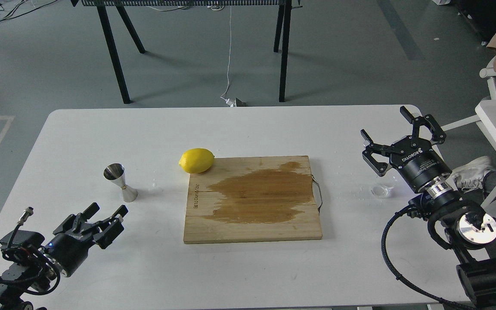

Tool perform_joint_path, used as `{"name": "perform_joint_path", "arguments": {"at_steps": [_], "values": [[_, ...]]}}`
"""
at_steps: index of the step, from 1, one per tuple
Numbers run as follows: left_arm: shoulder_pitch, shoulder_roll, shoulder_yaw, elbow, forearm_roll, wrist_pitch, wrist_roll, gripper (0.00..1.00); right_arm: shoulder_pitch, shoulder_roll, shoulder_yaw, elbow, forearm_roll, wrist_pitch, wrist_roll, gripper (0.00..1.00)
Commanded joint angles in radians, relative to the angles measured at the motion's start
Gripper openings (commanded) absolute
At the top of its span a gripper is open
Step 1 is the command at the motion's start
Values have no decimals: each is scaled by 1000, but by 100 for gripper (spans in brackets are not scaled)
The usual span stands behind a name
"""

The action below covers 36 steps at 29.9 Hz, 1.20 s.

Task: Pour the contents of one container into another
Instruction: 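Lower the left gripper toward the small metal jigger, then close the left gripper around the metal jigger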

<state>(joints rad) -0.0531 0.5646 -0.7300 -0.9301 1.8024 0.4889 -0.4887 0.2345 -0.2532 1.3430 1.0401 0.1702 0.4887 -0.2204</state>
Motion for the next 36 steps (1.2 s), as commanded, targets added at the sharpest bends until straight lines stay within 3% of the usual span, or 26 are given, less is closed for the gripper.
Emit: {"name": "perform_joint_path", "arguments": {"at_steps": [1,14,28,36], "values": [[-34,-26,6,39,3,0,0,98,0,0,2,0,0,0,1,98],[-129,-48,21,154,3,0,0,98,0,0,2,0,0,0,1,98],[-157,-94,38,168,-1,0,0,97,0,0,1,1,0,0,1,98],[-235,-140,66,269,-6,0,0,97,0,0,2,3,0,0,1,98]]}}
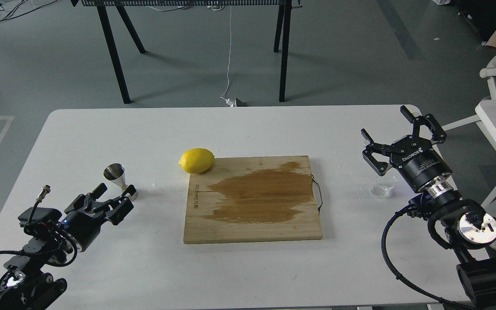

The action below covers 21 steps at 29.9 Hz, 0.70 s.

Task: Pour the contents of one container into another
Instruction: 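Close the left gripper around the metal jigger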

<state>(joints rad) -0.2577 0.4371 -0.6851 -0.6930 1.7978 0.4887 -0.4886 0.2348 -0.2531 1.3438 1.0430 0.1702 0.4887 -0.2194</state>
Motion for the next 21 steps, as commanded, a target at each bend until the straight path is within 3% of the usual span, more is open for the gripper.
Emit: {"name": "perform_joint_path", "arguments": {"at_steps": [1,21], "values": [[-41,-17,31,41,-3,0,0,97,0,0,2,0,0,0,0,98],[-103,-86,50,135,-3,0,0,93,-2,-9,2,-1,0,0,0,98]]}}
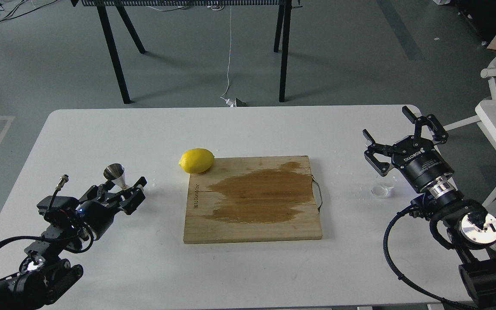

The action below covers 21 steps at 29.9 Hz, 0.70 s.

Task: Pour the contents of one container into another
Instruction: 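Close the left gripper around the metal jigger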

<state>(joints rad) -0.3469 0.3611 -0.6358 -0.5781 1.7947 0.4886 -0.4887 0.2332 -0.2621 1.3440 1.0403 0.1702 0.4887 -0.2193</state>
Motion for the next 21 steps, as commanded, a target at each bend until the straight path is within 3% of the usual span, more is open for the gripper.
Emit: {"name": "perform_joint_path", "arguments": {"at_steps": [1,13,21], "values": [[-18,-17,1,27,0,0,0,93,0,0,0,1,0,0,0,98],[-41,-39,31,76,3,0,0,77,0,0,0,0,0,0,0,98],[-43,-44,31,104,2,0,0,43,-3,1,-2,-2,0,0,0,98]]}}
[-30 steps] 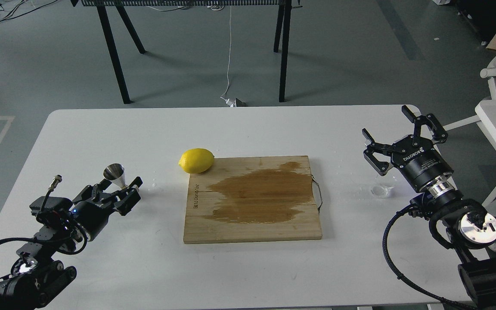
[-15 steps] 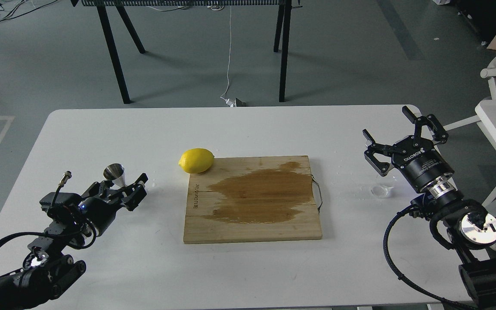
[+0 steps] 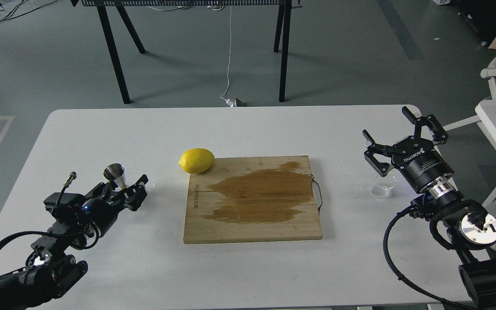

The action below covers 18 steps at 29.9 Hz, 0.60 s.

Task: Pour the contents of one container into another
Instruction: 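Close the left gripper around the metal jigger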

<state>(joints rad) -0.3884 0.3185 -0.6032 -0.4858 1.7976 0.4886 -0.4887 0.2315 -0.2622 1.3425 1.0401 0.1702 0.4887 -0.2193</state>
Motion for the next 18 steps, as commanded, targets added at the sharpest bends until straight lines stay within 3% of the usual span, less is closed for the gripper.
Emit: {"name": "perform_joint_path", "arguments": {"at_steps": [1,3,5,12,18], "values": [[-1,-1,0,13,-1,0,0,39,-1,1,0,0,0,0,0,98],[-3,-1,0,16,-1,0,0,24,-1,1,0,-2,0,0,0,98],[-3,-1,2,19,0,0,0,20,-1,0,0,-2,0,0,0,98],[-3,2,17,19,-1,0,0,13,-6,1,-2,-2,0,0,0,98],[-18,5,17,18,-1,0,0,12,-6,1,0,-2,0,0,0,98]]}}
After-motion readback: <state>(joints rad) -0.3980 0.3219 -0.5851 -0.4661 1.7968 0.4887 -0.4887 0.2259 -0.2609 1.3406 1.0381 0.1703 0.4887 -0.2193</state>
